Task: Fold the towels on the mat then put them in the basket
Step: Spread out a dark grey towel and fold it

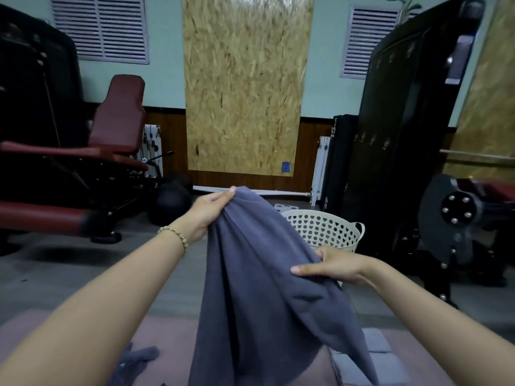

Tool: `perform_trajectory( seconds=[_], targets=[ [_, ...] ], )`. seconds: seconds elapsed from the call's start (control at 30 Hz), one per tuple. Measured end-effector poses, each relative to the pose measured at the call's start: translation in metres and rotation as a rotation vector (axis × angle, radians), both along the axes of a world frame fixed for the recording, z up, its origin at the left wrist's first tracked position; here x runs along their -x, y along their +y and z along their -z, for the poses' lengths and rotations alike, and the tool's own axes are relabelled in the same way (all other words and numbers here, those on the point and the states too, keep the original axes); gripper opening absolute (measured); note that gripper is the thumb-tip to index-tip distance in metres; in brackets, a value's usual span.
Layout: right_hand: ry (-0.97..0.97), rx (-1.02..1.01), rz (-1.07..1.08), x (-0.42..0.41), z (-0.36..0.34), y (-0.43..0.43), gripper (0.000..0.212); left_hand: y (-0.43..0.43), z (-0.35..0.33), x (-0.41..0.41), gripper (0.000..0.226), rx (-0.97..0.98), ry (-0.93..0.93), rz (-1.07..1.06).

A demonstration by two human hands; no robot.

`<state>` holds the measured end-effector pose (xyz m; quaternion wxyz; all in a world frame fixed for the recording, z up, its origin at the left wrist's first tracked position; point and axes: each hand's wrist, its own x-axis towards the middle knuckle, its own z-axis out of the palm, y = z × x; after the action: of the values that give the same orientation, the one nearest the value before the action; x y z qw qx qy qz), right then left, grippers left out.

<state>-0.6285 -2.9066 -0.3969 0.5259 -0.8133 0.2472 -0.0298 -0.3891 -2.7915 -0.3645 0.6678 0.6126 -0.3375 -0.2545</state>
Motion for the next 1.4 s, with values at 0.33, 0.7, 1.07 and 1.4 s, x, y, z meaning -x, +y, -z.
perform_trajectory(
  seconds=[0.33, 0.7, 1.07, 1.4],
  targets=[
    [-0.138, -0.167, 0.199, 0.018, 0.064, -0.005, 0.032, -0.027, 0.065, -0.034, 0.033, -0.273, -0.302, -0.049],
    [-0.2, -0.49, 0.605, 0.125, 0.214, -0.063, 0.035, -0.199, 0.223, 0.104, 0.02, -0.305, 0.072, 0.154],
    [-0.223, -0.871, 0.864, 0.229, 0.357, -0.14, 0.036, -0.366, 0.377, 0.244, 0.02, -0.296, -0.152, 0.498],
    [0.342, -0.2, 1.392, 0.288, 0.571, -0.125, 0.036, -0.26, 0.598, 0.286, 0.062, -0.646, -0.854, 0.875]
  ],
)
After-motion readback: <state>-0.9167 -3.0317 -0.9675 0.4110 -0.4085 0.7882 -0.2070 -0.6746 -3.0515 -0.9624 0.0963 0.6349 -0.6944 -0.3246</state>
